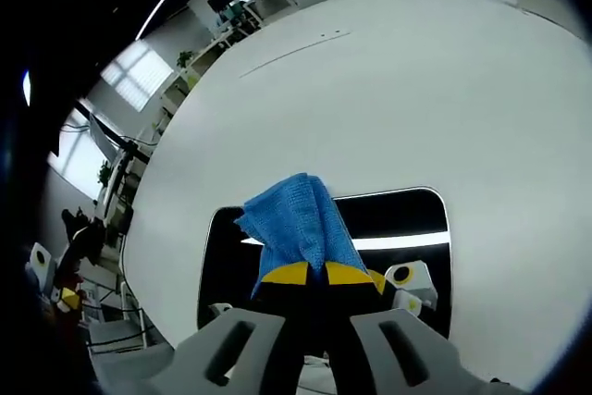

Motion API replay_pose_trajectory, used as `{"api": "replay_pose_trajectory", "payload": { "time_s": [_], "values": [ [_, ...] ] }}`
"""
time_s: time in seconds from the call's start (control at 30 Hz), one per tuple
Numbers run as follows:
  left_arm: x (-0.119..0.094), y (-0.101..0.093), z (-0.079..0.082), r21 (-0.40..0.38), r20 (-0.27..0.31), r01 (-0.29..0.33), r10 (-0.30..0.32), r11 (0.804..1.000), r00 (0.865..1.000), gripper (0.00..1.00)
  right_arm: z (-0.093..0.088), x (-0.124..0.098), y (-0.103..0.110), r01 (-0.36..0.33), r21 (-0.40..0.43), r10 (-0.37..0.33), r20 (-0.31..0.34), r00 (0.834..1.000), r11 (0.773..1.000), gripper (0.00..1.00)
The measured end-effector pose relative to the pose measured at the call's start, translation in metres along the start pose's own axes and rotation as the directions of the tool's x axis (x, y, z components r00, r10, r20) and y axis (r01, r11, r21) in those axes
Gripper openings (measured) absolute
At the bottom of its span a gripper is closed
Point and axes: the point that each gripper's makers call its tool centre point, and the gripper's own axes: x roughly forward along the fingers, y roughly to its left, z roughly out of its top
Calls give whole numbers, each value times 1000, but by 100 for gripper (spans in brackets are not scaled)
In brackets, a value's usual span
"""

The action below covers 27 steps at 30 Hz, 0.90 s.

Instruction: Wipe the mirror surface with the cleaning cloth until all visible marks leave the cleaned area.

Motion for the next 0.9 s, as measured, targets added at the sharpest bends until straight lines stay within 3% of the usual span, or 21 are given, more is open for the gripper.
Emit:
{"api": "replay_pose_trajectory", "payload": {
  "time_s": [0.9],
  "values": [
    [2,-11,9,-28,31,17,-16,999,999,99,5,-16,-38,28,45,-29,29,999,999,0]
  ]
}}
